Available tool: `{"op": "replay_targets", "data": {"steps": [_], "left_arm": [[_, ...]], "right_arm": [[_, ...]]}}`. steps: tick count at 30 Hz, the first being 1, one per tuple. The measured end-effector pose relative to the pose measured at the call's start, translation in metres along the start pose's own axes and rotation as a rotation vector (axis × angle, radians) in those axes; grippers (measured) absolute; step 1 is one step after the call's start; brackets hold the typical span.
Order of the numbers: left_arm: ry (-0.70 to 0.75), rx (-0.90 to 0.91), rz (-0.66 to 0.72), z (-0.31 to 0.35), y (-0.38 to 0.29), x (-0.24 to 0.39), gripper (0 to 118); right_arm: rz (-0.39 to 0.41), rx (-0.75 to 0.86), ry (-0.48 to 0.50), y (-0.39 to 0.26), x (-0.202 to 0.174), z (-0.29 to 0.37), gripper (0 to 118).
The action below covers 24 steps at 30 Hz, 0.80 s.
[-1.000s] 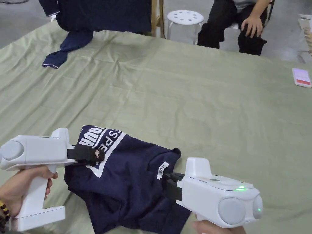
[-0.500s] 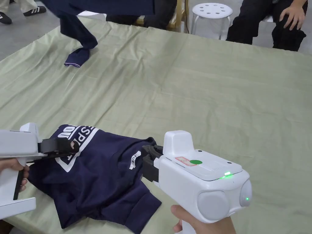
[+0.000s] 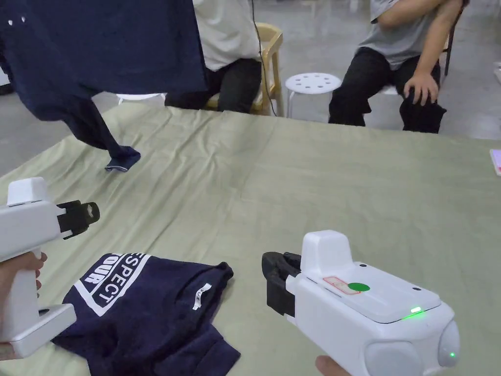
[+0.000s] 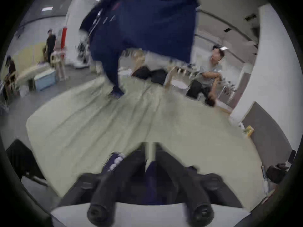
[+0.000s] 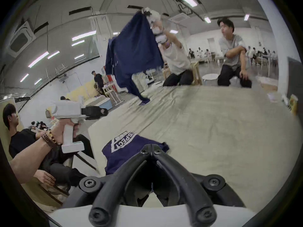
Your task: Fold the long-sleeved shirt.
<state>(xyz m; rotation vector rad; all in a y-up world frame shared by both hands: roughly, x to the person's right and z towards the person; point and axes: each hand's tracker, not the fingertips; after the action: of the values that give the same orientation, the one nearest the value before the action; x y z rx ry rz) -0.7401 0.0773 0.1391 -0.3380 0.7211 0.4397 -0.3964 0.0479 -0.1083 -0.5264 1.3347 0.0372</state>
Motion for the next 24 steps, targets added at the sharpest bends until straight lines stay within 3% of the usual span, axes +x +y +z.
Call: {"op": "replay_targets", "data": {"steps": [2,7,12,17,21,24], "left_arm": [[-0.111,0.059,0.0,0.021,0.004,0.048,5],[-0.234,0.155,-0.08,0.065,-0.017,0.18,4],[-0.268,0.292,-0.267,0.087,-0.064,0.29,4],[-0.256,0.411,-0.304,0.086,-0.097,0.362,4],[-0.192,0.456,-0.381,0.08,-0.125,0.4,4],[-0.234,0.402,-0.328,0.076,-0.143,0.412,4]], "right_arm": [[0.012,0.05,-0.044,0.01,0.008,0.03,0],[0.074,0.189,-0.212,0.035,0.038,0.115,0],[0.098,0.3,-0.418,0.047,0.081,0.188,0],[0.118,0.407,-0.648,0.036,0.12,0.25,0],[0.148,0.463,-0.756,0.012,0.141,0.279,0],[0.125,0.475,-0.792,-0.007,0.154,0.287,0]]}}
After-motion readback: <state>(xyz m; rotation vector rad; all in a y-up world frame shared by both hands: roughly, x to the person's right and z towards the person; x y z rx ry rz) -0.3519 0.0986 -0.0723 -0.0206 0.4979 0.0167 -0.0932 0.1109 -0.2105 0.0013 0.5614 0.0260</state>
